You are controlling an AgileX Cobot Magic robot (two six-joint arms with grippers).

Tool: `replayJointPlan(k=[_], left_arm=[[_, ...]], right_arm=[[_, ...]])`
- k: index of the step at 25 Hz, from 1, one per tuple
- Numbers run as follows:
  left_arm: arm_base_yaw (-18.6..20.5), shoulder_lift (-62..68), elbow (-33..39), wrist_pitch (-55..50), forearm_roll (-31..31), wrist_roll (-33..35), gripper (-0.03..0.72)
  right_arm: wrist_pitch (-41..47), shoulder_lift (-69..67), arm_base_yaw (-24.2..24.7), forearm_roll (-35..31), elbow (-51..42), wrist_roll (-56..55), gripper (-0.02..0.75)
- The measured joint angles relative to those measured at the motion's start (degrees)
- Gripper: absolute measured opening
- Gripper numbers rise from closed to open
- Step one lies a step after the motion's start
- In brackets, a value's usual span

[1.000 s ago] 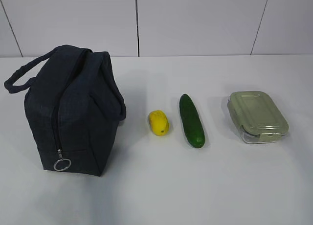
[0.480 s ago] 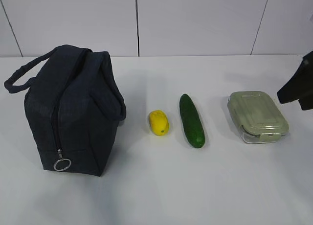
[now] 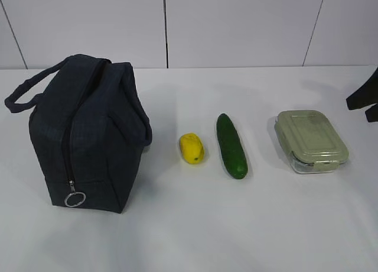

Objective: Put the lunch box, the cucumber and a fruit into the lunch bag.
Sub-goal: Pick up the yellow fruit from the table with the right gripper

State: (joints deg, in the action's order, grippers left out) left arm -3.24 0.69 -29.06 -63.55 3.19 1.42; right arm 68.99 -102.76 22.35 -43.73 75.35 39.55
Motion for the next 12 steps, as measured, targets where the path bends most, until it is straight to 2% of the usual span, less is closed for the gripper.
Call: replayJointPlan(k=[6,12], left_arm=[[0.0,0.0,0.0,0.0,0.0,0.0,0.238],[0.0,0.0,0.0,0.0,0.0,0.0,0.238]], right_arm=[[0.0,-4.2,0.0,1.9,4.4,0.2,0.474],[0.0,-4.2,0.0,3.5,4.5,0.3,0.475]])
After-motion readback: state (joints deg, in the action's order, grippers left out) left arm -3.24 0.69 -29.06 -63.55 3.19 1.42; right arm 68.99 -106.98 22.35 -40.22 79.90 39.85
